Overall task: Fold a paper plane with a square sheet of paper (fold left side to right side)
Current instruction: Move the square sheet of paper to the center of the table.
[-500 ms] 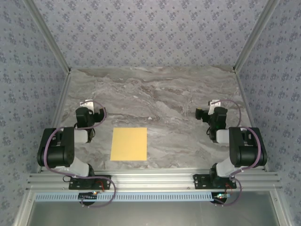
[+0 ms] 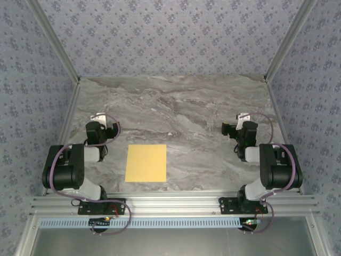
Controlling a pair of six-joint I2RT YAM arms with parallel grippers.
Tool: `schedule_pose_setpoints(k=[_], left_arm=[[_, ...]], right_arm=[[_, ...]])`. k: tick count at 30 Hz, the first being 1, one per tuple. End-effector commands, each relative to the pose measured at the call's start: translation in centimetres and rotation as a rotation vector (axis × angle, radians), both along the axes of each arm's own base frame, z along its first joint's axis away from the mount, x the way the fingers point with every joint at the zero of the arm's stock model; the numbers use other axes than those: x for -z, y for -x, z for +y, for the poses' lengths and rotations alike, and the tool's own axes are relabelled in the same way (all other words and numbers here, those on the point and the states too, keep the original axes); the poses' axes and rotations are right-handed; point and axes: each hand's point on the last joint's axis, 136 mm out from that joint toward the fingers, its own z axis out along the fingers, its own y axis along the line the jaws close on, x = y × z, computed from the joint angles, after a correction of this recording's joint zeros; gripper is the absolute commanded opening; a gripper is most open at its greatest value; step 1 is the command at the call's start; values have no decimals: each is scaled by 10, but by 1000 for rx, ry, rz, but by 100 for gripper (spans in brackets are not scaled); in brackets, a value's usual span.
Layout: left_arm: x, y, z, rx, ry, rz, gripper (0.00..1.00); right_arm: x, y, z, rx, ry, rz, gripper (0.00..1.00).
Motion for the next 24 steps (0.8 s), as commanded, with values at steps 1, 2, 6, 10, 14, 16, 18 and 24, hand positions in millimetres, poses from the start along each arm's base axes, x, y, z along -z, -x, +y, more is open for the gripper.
schedule_pose_setpoints(k=[1, 2, 6, 10, 14, 16, 18, 24], left_arm=[[-11, -8, -2, 10, 16, -37, 98], [-11, -8, -2, 11, 17, -39, 98], [-21, -7, 2, -14, 15, -45, 98], [-56, 10, 6, -62, -4, -94, 98], [-84, 28, -12, -71, 97, -7, 98], [-91, 40, -34, -34, 183, 45, 98], [-90, 56, -63, 22, 208, 97, 98], [-57, 115, -139, 172, 187, 288, 97]], right_arm=[[-10, -6, -3, 4, 11, -36, 100], [-10, -6, -3, 3, 7, -37, 100], [-10, -5, -3, -5, -5, -40, 100], [-23, -7, -3, -5, -5, -37, 100], [-39, 1, 0, -4, -28, 8, 100], [-51, 10, 5, 3, -77, 3, 100], [-59, 19, 18, -39, -107, 14, 100], [-82, 59, 51, -99, -164, 79, 100]])
